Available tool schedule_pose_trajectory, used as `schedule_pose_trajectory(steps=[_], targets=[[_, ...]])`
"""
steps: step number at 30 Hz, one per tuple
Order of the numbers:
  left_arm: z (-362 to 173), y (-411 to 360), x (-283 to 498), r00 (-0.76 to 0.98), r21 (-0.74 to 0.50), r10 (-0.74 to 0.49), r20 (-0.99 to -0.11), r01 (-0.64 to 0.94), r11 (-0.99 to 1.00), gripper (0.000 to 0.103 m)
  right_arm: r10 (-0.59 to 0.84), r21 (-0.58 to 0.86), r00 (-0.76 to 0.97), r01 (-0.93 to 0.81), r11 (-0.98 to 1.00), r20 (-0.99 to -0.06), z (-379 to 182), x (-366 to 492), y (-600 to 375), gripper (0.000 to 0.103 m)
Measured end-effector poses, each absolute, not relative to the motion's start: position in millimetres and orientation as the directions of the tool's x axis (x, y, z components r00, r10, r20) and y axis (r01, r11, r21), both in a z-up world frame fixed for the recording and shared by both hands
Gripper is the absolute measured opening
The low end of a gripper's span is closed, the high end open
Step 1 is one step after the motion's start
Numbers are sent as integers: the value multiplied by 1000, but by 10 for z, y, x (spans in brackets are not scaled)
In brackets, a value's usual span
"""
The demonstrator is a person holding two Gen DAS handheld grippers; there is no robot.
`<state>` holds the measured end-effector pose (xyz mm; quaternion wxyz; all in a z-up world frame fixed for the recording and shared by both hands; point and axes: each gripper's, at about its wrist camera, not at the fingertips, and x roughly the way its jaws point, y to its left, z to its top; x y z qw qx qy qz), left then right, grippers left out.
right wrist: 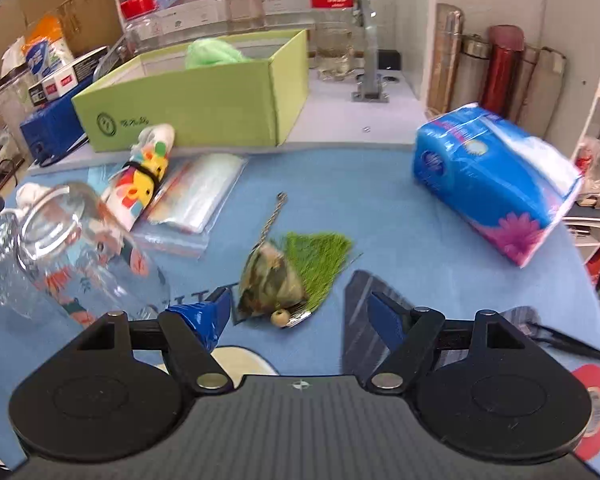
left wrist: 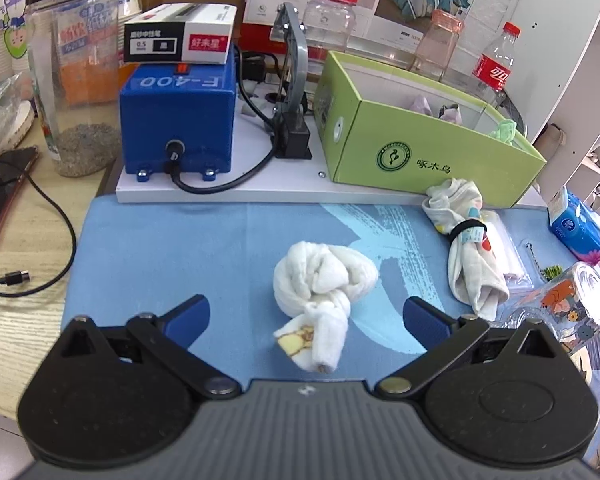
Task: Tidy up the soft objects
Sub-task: 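Position the left tool over the white towel while the right tool approaches the zongzi plush, then close the left tool on the white towel while the right tool grasps the zongzi plush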
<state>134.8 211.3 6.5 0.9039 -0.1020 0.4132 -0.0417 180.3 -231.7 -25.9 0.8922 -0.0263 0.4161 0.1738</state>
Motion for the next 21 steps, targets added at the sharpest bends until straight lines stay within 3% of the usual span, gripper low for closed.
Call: schedule_pose_trajectory(steps=[7, 12, 21], targets=[[41, 2073, 1368, 642, -195, -140, -754, -15, 981, 102, 217, 98, 658, -214, 972, -721, -312, 1979, -2460, 62], [-33, 1948, 1487, 622, -182, -170, -764, 44, 982, 102, 189, 12, 704, -248, 969, -684, -419, 1913, -2348, 64], [-326, 1854, 1832, 579, -120, -116, -807, 32, 992, 102, 169, 24, 768, -197, 980, -618, -503, 1909, -2322, 70]])
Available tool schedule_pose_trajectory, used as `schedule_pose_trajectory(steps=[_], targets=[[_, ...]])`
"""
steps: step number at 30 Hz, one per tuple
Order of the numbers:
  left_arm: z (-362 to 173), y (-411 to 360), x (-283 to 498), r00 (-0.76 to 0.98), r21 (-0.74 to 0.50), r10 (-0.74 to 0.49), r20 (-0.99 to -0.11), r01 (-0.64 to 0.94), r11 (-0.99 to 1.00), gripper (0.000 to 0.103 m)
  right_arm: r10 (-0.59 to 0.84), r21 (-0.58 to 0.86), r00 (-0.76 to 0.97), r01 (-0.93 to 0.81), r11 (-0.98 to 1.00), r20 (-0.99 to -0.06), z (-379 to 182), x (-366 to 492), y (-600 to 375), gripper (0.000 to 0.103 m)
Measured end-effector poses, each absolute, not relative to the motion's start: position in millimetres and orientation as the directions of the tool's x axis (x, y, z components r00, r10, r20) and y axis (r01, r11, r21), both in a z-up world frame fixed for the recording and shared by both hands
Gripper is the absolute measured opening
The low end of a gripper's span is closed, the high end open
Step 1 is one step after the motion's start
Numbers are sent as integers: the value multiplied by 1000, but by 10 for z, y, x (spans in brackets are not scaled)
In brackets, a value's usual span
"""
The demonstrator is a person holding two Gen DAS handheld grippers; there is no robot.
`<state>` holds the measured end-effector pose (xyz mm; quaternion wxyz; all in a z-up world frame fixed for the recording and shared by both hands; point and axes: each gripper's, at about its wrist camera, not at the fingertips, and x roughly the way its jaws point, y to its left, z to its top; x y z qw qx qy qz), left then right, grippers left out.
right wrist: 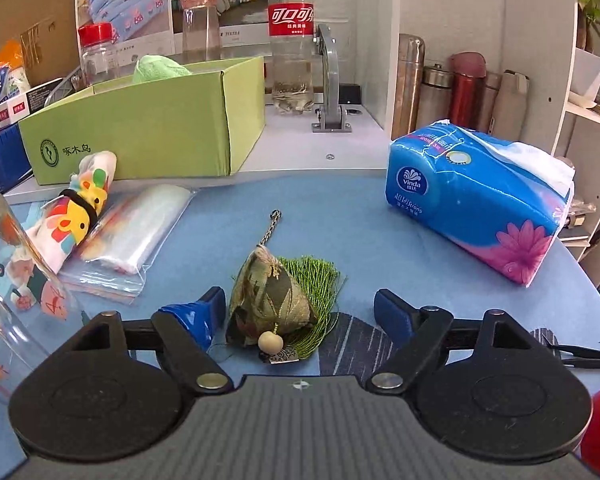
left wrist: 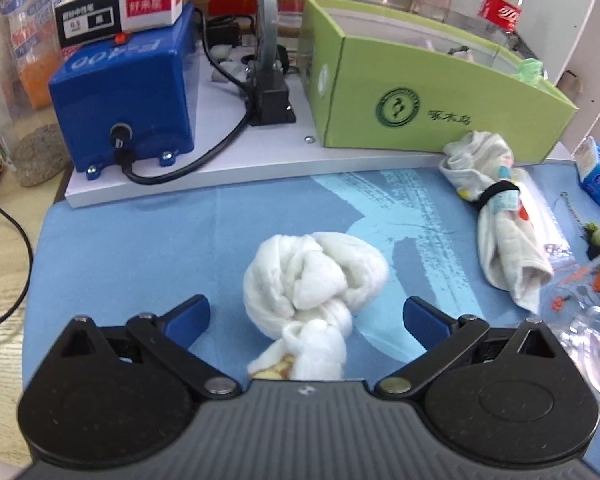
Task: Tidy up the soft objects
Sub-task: 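Close the left tool on the white towel while the right tool grasps the zongzi plush, then carry the white towel and zongzi plush into the green box and release both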
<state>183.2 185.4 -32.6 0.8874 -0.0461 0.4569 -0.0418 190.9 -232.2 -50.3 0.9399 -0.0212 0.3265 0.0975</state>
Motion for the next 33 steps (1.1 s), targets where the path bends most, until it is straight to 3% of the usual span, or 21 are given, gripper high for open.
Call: schedule_pose_trajectory(steps=[5, 7, 8, 9, 10, 11, 17, 22, 28, 33], targets=[[-361, 1814, 1827, 617, -79, -98, -781, 58, 995, 101, 164, 18, 769, -195, 981, -618, -504, 1923, -2288, 71], [-364, 1797, 1798, 636, -52, -84, -767, 69, 996, 90, 185, 24, 766, -216, 976, -616, -503, 1908, -2278, 68], [-363, 1782, 1791, 647, -31, -71, -759, 74, 997, 78, 195, 22, 766, -229, 973, -613, -501, 1896, -2268, 66], [-348, 1789, 1776, 655, -28, -71, -752, 75, 997, 65, 205, 22, 766, -242, 970, -609, -498, 1879, -2258, 59], [-322, 1809, 1764, 659, -46, -83, -748, 74, 996, 54, 217, 25, 767, -254, 967, -603, -489, 1861, -2250, 36], [-297, 1830, 1760, 658, -58, -82, -749, 58, 997, 50, 224, 22, 768, -264, 964, -599, -473, 1841, -2240, 22], [-59, 1982, 1486, 688, -143, -125, -715, 32, 989, 49, 303, 82, 755, -316, 945, -582, -317, 1613, -2249, 19], [440, 1996, 1420, 748, -229, -216, -627, 88, 969, 49, 386, 122, 805, -373, 920, -450, 221, 1544, -2231, 20], [1048, 1842, 1863, 807, -264, -281, -519, 161, 951, 49, 467, 59, 835, -471, 880, -291, 921, 1991, -1896, 20], [1298, 1650, 2524, 820, -254, -291, -493, 184, 950, 50, 518, 40, 807, -529, 847, -286, 1152, 2710, -1436, 20]])
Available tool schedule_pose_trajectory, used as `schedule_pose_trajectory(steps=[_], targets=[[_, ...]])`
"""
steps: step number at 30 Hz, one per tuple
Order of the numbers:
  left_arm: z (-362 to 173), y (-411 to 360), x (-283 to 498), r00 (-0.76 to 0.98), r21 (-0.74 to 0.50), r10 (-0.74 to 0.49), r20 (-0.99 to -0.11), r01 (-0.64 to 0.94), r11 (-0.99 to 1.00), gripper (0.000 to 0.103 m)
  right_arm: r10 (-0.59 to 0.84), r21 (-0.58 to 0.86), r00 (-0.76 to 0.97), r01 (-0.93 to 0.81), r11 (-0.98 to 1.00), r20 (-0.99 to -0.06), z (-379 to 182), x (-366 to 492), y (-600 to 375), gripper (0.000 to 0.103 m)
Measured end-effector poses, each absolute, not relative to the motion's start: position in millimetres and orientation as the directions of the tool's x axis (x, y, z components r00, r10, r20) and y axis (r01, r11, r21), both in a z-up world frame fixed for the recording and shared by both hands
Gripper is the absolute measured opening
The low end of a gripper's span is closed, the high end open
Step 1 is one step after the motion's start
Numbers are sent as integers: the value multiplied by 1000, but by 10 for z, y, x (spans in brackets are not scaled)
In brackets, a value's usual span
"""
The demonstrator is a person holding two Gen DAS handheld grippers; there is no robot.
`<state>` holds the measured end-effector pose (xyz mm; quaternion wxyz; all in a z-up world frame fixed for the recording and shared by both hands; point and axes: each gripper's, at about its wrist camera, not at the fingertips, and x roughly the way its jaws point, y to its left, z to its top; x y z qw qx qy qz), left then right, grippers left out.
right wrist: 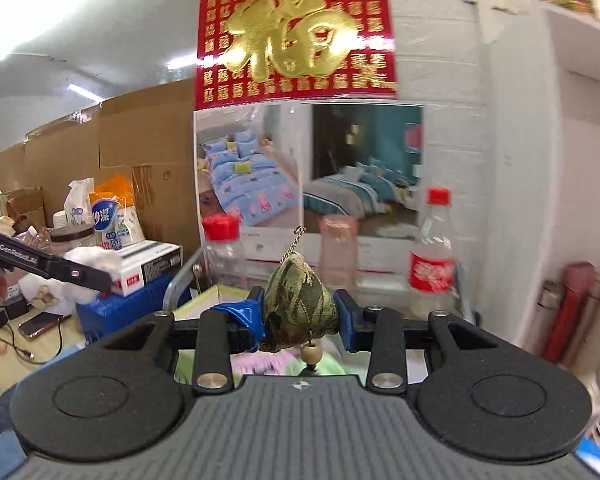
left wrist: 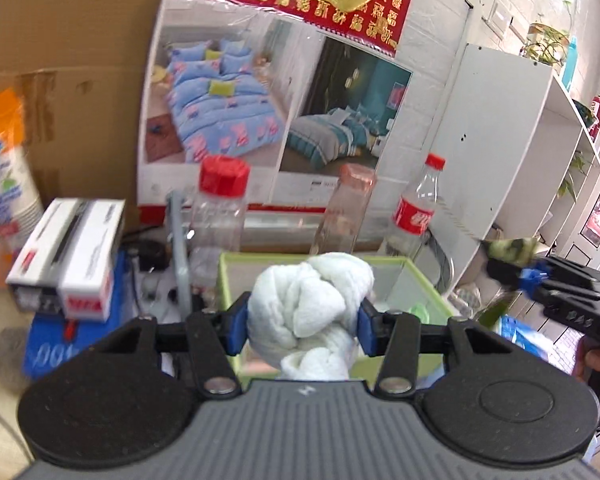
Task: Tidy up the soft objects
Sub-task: 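Carry the white towel and zongzi plush into the green box and release both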
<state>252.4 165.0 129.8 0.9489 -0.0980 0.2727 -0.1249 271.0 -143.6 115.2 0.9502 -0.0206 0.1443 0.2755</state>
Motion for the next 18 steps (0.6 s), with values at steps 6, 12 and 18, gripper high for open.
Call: schedule_pose_trajectory(steps=[6, 12, 18], targets=[[1116, 1567, 3187, 801, -240, -259, -539, 148, 959, 50, 543, 29, 760, -572, 820, -357, 1040, 3322, -865, 21], [734, 1598, 3481, 761, -239, -241, -602, 116, 964, 59, 563, 63, 713, -595, 801, -417, 735, 3600, -618, 25], [710, 1609, 3350, 794, -193, -185, -580, 86, 977, 92, 510, 111, 759, -513, 851, -406, 732, 3569, -694, 33]])
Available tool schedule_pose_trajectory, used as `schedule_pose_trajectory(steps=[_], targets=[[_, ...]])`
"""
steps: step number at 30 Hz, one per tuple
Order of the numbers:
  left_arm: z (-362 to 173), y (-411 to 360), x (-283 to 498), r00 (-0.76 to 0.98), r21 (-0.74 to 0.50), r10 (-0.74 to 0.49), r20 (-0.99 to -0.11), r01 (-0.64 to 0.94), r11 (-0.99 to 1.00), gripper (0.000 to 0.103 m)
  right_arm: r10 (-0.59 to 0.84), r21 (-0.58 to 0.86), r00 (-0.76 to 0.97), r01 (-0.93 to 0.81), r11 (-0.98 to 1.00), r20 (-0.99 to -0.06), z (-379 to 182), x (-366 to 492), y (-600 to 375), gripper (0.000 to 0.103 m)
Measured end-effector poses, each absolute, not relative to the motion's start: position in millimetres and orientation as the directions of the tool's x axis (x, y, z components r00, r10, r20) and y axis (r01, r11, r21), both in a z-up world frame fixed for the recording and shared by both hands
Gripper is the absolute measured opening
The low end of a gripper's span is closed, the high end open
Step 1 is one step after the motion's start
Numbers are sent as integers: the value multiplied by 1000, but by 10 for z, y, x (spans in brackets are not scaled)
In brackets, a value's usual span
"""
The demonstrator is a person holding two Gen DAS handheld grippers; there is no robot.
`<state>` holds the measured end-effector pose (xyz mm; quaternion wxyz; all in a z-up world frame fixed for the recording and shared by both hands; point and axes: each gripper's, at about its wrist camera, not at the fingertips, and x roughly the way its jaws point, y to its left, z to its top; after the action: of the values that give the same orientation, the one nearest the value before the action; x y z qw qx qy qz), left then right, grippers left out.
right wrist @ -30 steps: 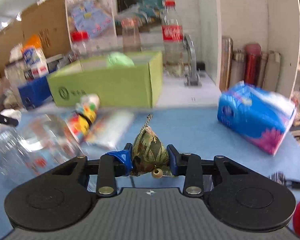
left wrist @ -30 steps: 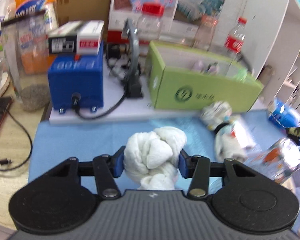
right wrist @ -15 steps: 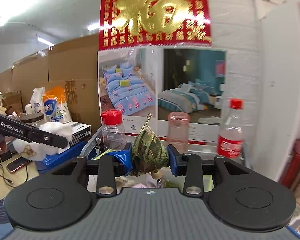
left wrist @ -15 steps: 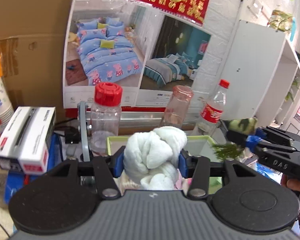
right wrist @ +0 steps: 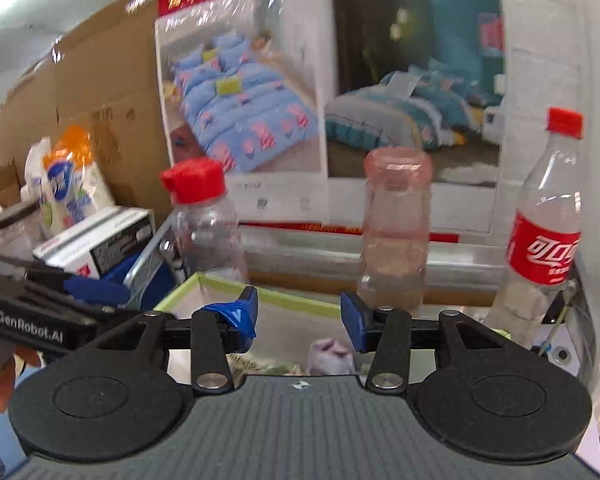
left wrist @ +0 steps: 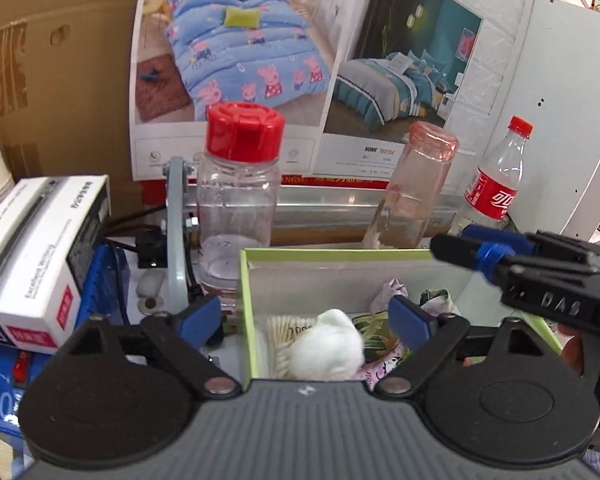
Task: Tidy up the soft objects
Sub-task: 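Carry the white towel and zongzi plush into the green box and release both, then move the left tool to the giraffe sock while the right tool approaches the clear zip bag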
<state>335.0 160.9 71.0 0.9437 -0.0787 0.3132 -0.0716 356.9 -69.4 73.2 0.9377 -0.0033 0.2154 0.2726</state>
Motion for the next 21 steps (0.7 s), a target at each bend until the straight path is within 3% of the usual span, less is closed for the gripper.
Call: schedule_pose_trajectory(steps=[4, 13, 15, 17, 21], targets=[[773, 1517, 3131, 810, -159, -170, -562, 96, 983, 92, 503, 105, 778, -504, 857, -376, 817, 3410, -804, 38], [967, 1270, 2549, 814, -154, -221, -538, 163, 975, 92, 478, 138, 779, -465, 875, -406, 892, 2892, -1102, 45], [1015, 1231, 2415, 820, -149, -222, -528, 167, 975, 100, 457, 135, 789, -443, 886, -410, 921, 2763, -1201, 46], [1056, 1197, 2286, 831, -134, -214, -514, 168, 977, 101, 421, 130, 804, -406, 904, -420, 943, 2641, -1294, 46], [1050, 1172, 2090, 829, -134, -215, -517, 170, 976, 101, 271, 174, 807, -211, 962, -525, 971, 2479, -1475, 46]])
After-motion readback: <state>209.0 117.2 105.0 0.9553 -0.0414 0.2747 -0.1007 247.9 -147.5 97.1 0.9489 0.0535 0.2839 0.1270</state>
